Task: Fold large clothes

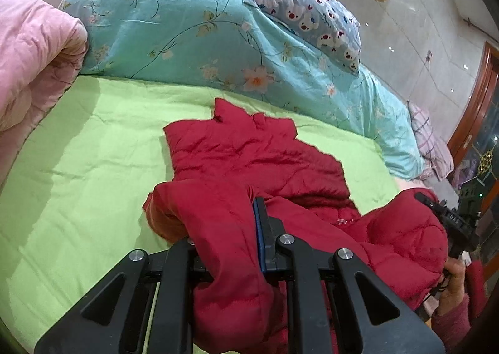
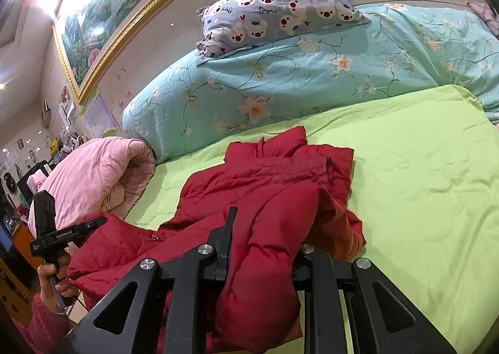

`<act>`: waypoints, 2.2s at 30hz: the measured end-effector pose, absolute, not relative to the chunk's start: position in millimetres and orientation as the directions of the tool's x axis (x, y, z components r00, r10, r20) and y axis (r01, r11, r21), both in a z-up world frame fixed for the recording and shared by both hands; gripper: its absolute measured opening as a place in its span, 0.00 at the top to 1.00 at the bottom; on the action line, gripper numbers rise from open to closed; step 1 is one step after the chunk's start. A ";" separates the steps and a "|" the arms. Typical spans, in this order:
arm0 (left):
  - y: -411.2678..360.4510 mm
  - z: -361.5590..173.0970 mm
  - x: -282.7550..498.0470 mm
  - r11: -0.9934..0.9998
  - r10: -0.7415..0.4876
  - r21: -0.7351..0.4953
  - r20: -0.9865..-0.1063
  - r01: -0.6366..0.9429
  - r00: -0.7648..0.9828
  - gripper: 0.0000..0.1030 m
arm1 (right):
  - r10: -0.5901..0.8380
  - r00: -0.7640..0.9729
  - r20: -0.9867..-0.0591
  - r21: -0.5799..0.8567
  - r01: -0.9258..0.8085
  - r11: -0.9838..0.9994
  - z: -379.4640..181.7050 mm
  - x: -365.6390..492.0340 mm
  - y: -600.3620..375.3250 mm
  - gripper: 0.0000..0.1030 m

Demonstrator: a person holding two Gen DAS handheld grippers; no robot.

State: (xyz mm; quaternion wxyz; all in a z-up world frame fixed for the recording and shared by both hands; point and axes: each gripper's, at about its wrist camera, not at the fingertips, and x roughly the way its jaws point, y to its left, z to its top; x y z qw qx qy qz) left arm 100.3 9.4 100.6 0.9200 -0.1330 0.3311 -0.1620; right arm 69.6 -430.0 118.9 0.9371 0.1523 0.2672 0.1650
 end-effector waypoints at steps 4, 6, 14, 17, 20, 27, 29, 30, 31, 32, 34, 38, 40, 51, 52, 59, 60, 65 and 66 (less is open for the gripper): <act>6.8 106.7 121.9 0.915 -0.376 -0.352 -0.558 0.199 0.740 0.87 | 0.405 0.801 -0.441 0.399 -0.229 0.888 123.8 91.9 -435.2 0.81; 4.8 109.8 132.9 0.915 -0.372 -0.353 -0.552 0.195 0.746 0.87 | 0.407 0.801 -0.439 0.415 -0.221 0.883 125.7 104.5 -439.4 0.81; -5.7 114.4 174.3 0.931 -0.333 -0.321 -0.546 0.175 0.768 0.87 | 0.408 0.798 -0.443 0.474 -0.178 0.862 124.2 157.7 -455.8 0.81; -4.9 112.6 191.4 0.932 -0.326 -0.324 -0.551 0.163 0.768 0.87 | 0.402 0.801 -0.443 0.489 -0.160 0.857 121.8 174.3 -459.4 0.81; -3.2 108.9 211.6 0.923 -0.340 -0.350 -0.556 0.157 0.758 0.87 | 0.408 0.798 -0.443 0.518 -0.144 0.843 118.7 192.7 -464.2 0.81; -7.4 98.4 259.8 0.932 -0.310 -0.343 -0.584 0.118 0.750 0.87 | 0.393 0.787 -0.476 0.554 -0.079 0.829 104.3 239.7 -475.6 0.81; -9.6 93.3 272.9 0.935 -0.301 -0.337 -0.596 0.108 0.745 0.87 | 0.387 0.782 -0.489 0.562 -0.057 0.825 97.3 253.6 -479.7 0.81; -10.5 90.5 279.4 0.937 -0.298 -0.333 -0.602 0.106 0.741 0.87 | 0.382 0.779 -0.497 0.566 -0.043 0.823 93.2 260.6 -482.1 0.81; -12.1 86.7 287.9 0.939 -0.293 -0.330 -0.610 0.100 0.736 0.87 | 0.379 0.776 -0.504 0.569 -0.032 0.822 89.8 265.7 -484.0 0.81; -13.2 84.4 293.3 0.940 -0.291 -0.328 -0.615 0.098 0.732 0.87 | 0.377 0.771 -0.512 0.574 -0.019 0.819 85.1 272.5 -486.2 0.81; -16.4 77.0 310.2 0.943 -0.282 -0.322 -0.632 0.087 0.722 0.87 | 0.371 0.764 -0.528 0.574 -0.001 0.819 78.2 285.0 -488.6 0.81; -18.6 64.3 337.5 0.946 -0.270 -0.317 -0.652 0.069 0.709 0.87 | 0.355 0.750 -0.558 0.566 0.031 0.824 67.6 310.5 -491.1 0.81; -17.5 53.7 351.3 0.944 -0.268 -0.325 -0.666 0.053 0.696 0.87 | 0.348 0.745 -0.569 0.562 0.043 0.826 62.6 321.2 -491.2 0.81; -17.1 25.6 387.1 0.948 -0.248 -0.318 -0.699 0.019 0.671 0.87 | 0.339 0.725 -0.599 0.568 0.086 0.819 33.1 362.5 -491.7 0.80; -17.5 22.8 390.0 0.948 -0.247 -0.318 -0.704 0.016 0.666 0.87 | 0.340 0.725 -0.599 0.570 0.089 0.817 30.3 365.0 -492.8 0.80; -14.9 12.7 407.3 0.944 -0.246 -0.330 -0.720 -0.009 0.649 0.86 | 0.333 0.721 -0.607 0.576 0.111 0.810 18.9 379.5 -496.0 0.80; -14.9 11.9 409.4 0.943 -0.245 -0.331 -0.722 -0.012 0.647 0.86 | 0.330 0.720 -0.610 0.573 0.113 0.812 17.8 381.2 -495.5 0.80; -10.0 10.3 419.4 0.934 -0.261 -0.357 -0.731 -0.027 0.631 0.84 | 0.347 0.718 -0.603 0.600 0.123 0.791 12.5 389.6 -498.5 0.77; -7.2 10.7 421.3 0.927 -0.274 -0.373 -0.731 -0.030 0.625 0.84 | 0.360 0.720 -0.594 0.618 0.121 0.777 11.5 390.4 -500.3 0.76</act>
